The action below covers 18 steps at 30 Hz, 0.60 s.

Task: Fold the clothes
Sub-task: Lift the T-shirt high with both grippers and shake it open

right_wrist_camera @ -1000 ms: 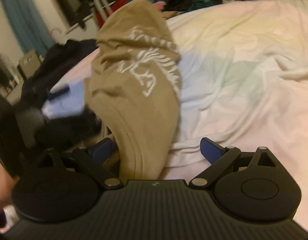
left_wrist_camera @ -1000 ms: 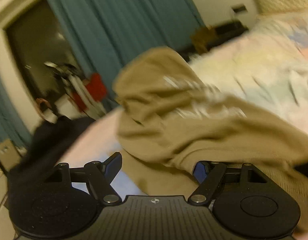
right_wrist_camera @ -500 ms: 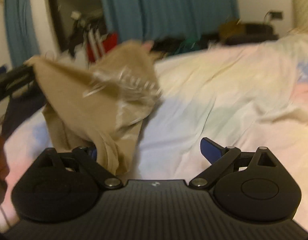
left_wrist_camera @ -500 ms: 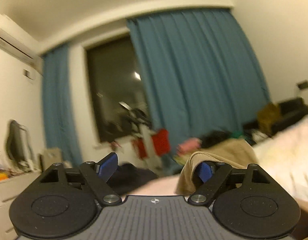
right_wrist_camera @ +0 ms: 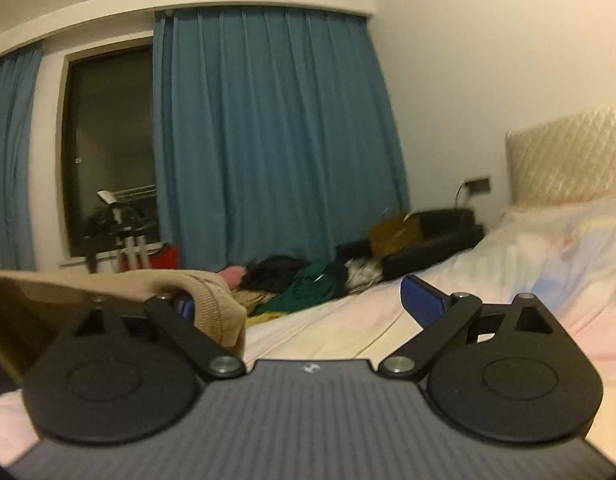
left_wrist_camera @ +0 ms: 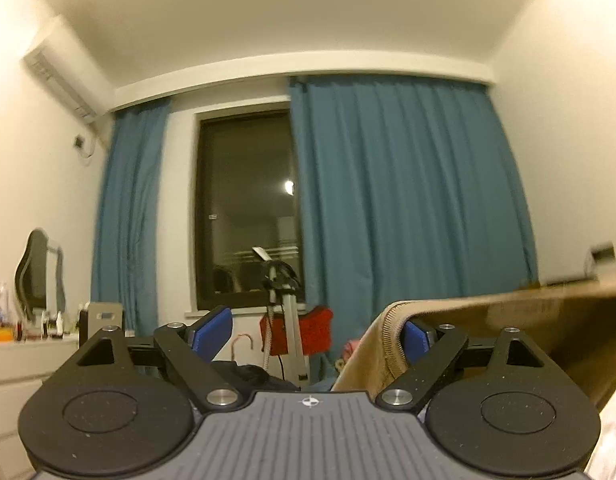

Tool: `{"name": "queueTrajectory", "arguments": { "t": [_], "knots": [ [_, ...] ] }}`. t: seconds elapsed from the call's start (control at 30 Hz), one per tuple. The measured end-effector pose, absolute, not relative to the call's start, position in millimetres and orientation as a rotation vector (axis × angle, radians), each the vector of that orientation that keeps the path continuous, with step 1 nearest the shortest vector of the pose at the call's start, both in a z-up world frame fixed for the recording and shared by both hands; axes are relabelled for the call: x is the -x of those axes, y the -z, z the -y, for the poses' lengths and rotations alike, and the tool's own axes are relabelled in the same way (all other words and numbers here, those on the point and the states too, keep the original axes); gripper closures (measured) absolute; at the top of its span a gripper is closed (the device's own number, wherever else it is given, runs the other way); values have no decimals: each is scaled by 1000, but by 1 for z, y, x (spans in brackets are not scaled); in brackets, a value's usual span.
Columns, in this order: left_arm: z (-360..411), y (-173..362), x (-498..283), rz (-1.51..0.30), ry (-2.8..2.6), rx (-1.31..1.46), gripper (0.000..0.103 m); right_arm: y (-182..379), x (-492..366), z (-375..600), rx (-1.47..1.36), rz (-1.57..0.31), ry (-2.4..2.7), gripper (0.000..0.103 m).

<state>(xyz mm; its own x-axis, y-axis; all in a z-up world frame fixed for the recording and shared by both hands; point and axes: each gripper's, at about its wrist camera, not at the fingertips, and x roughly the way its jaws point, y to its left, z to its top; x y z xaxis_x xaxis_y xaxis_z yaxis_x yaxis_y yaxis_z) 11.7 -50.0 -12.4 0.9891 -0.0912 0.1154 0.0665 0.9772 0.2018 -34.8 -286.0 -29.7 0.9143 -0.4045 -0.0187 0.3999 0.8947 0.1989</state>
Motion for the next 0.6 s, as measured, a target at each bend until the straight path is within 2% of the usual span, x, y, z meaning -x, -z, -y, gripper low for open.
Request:
{"name": "queueTrajectory", "arguments": {
  "t": [0.3,0.37,0.43,0.6],
  "knots": [
    [118,121,-60,-350,69,-588,10,57,22,298,-216,-126,388,7],
    [119,141,-65,-416,83,-605,10,60,18,298,-213,-143,392,7],
    [119,145,-63,-444,82,-592,10,62,13,298,-210,-160,397,7],
    [87,90,-66,-360,62,-407,8,68,-1,318,-313,-230,410,6]
  ]
}}
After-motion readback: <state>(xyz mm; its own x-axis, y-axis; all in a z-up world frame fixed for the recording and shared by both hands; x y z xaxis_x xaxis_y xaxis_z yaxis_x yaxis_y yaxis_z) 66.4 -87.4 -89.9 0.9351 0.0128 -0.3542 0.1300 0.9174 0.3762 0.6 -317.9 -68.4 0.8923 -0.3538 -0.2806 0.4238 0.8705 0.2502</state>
